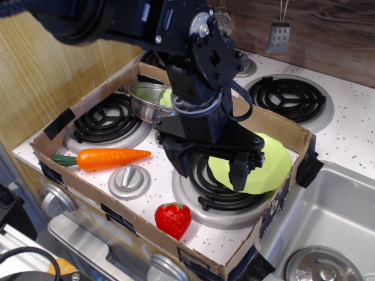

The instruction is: Take broccoli out of pan

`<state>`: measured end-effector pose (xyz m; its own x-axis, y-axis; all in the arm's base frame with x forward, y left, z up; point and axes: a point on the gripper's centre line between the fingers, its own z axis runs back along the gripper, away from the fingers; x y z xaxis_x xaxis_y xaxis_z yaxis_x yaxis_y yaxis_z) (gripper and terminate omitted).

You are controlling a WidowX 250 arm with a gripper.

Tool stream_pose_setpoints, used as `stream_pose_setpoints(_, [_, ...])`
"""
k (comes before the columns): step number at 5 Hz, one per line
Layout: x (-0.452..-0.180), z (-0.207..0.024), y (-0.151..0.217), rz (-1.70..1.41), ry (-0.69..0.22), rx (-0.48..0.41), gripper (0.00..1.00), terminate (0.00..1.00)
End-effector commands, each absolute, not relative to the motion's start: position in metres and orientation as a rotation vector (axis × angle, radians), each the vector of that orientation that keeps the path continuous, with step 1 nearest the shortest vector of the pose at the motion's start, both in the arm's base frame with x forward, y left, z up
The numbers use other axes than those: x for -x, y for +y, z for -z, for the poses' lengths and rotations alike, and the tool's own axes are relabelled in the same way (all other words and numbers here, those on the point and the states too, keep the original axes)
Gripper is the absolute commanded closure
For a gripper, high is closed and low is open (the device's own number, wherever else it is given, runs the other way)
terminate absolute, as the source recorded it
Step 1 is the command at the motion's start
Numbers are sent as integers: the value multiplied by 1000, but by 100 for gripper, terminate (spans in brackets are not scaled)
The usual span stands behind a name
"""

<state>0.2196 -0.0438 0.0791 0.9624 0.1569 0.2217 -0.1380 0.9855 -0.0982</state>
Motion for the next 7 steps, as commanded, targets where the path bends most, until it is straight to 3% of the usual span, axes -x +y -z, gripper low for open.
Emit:
stream_pose_setpoints(1, [-220, -79, -44, -150, -231, 82, 0, 0])
stream_pose_setpoints(2, [-235, -91, -39, -176, -225, 107, 0, 0])
stream_pose_setpoints(4, [-273, -130, -1, -158, -293, 29, 0, 0])
stream_pose_setpoints(7, [-317, -114, 51, 12, -387, -1, 0, 0])
